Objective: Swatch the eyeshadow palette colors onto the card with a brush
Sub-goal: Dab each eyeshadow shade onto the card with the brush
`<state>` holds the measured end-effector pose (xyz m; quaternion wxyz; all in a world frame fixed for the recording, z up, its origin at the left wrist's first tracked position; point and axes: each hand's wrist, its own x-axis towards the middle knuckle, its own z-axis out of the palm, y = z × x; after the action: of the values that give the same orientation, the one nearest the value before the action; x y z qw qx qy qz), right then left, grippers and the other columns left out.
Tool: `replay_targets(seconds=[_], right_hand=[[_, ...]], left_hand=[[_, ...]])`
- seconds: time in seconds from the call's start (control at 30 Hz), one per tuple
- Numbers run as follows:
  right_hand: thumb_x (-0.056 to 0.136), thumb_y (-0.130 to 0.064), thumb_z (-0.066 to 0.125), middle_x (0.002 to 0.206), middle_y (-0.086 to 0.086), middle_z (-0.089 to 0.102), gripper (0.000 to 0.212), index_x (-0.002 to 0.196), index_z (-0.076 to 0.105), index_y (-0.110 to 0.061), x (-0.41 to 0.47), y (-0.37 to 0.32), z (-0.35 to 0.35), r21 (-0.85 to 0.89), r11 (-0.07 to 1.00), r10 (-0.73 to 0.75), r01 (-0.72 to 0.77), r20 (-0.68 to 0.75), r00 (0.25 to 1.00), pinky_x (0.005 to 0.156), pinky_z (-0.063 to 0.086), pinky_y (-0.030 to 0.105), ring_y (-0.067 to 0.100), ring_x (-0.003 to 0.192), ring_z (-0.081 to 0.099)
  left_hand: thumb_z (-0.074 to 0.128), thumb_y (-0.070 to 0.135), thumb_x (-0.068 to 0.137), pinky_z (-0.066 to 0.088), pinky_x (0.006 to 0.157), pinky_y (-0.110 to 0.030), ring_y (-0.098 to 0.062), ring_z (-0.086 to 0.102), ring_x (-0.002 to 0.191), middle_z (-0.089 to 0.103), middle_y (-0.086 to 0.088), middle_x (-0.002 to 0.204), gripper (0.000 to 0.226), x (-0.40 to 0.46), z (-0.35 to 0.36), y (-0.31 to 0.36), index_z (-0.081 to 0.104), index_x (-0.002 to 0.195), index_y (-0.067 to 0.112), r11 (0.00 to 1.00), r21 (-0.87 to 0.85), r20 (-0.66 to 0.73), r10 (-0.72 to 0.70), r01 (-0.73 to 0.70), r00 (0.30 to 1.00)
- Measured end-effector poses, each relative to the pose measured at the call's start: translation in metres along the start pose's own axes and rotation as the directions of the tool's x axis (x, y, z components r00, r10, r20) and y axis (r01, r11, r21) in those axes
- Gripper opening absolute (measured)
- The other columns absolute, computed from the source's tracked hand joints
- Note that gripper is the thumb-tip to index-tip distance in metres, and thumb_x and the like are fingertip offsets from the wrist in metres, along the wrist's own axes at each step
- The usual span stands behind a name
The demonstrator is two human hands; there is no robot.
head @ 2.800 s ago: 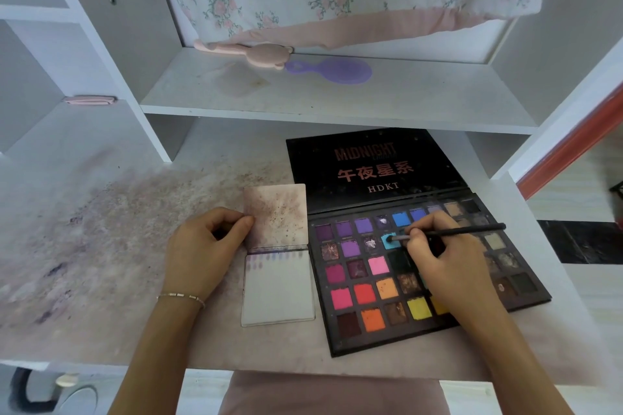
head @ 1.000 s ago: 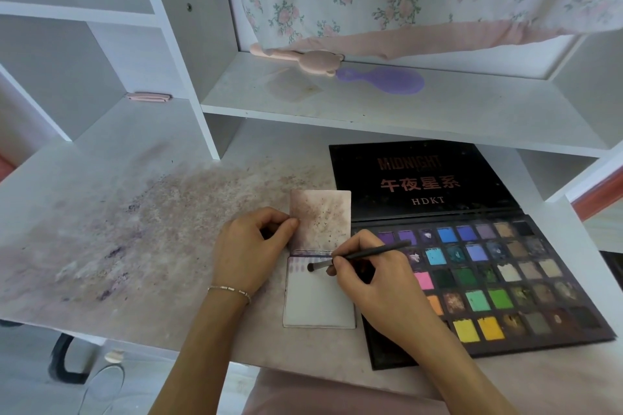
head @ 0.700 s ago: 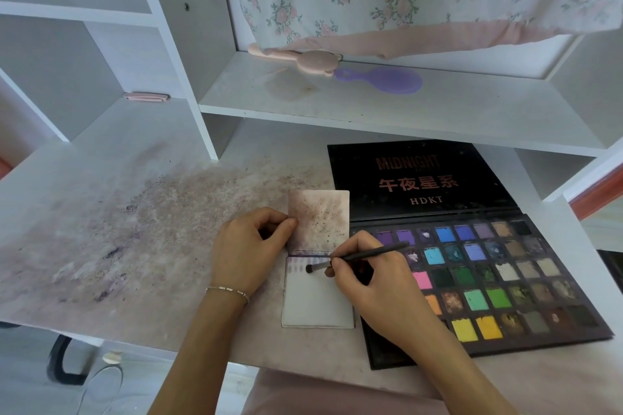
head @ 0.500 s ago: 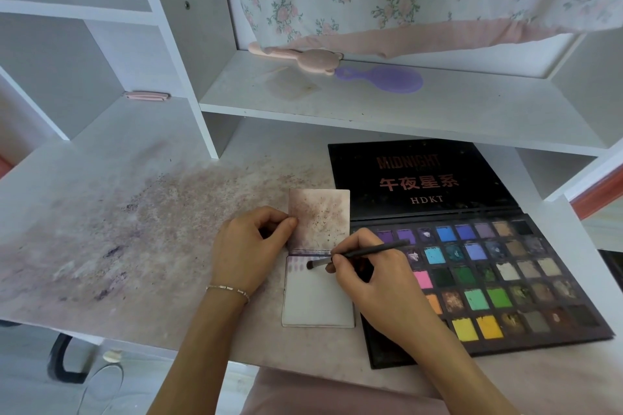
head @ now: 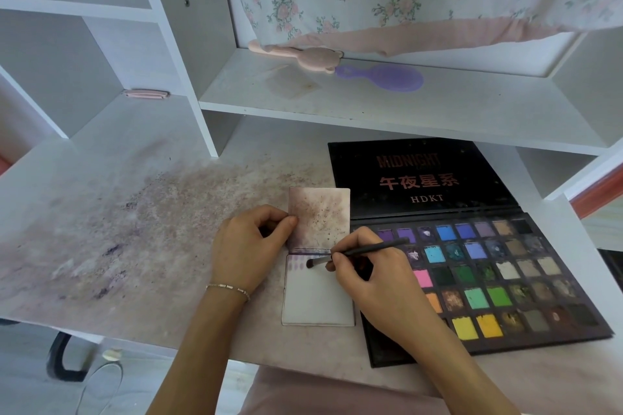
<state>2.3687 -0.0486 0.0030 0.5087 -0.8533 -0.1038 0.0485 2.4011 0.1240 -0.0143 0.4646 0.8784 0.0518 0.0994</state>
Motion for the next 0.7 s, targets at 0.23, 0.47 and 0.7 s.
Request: replay_targets(seconds=[0.23,0.47,0.7], right_hand=[[0.084,-0.019,0.056,0.079,0.001,0.067,0.014,0.078,0.051,-0.03,-0.0016,0.0002,0.0001,0.019,1.0,0.003,-0.003,0.024,1.0,0.072,0.053,0.028,0.013,0.077,0.063],[0.085,-0.018,0.056,0.081,-0.004,0.066,0.018,0.077,0.051,-0.033,-0.0003,0.0006,0.0006,0.02,1.0,-0.005,0.004,0.016,1.0,0.071,0.052,0.021,0.006,0.078,0.061],[0.087,-0.013,0.055,0.077,-0.008,0.066,0.02,0.08,0.054,-0.032,0.0003,0.0021,0.0009,0.079,0.995,-0.044,0.053,-0.103,0.994,0.062,0.049,0.014,0.003,0.074,0.061]], left_hand=[[0.067,0.029,0.078,0.05,0.066,-0.028,-0.003,0.061,0.068,0.066,0.017,0.067,0.02,-0.0001,0.0002,-0.001,0.061,0.065,0.042,1.0,0.014,-0.001,0.001,-0.001,1.0],[0.066,0.03,0.078,0.049,0.064,-0.027,-0.002,0.061,0.067,0.065,0.017,0.066,0.019,-0.0005,-0.0006,-0.0008,0.061,0.065,0.042,1.0,0.022,-0.004,0.0,0.0,1.0],[0.066,0.03,0.078,0.049,0.063,-0.027,-0.002,0.06,0.067,0.065,0.018,0.066,0.02,-0.0001,-0.0006,0.0002,0.06,0.064,0.042,1.0,0.02,-0.005,-0.002,0.002,1.0]])
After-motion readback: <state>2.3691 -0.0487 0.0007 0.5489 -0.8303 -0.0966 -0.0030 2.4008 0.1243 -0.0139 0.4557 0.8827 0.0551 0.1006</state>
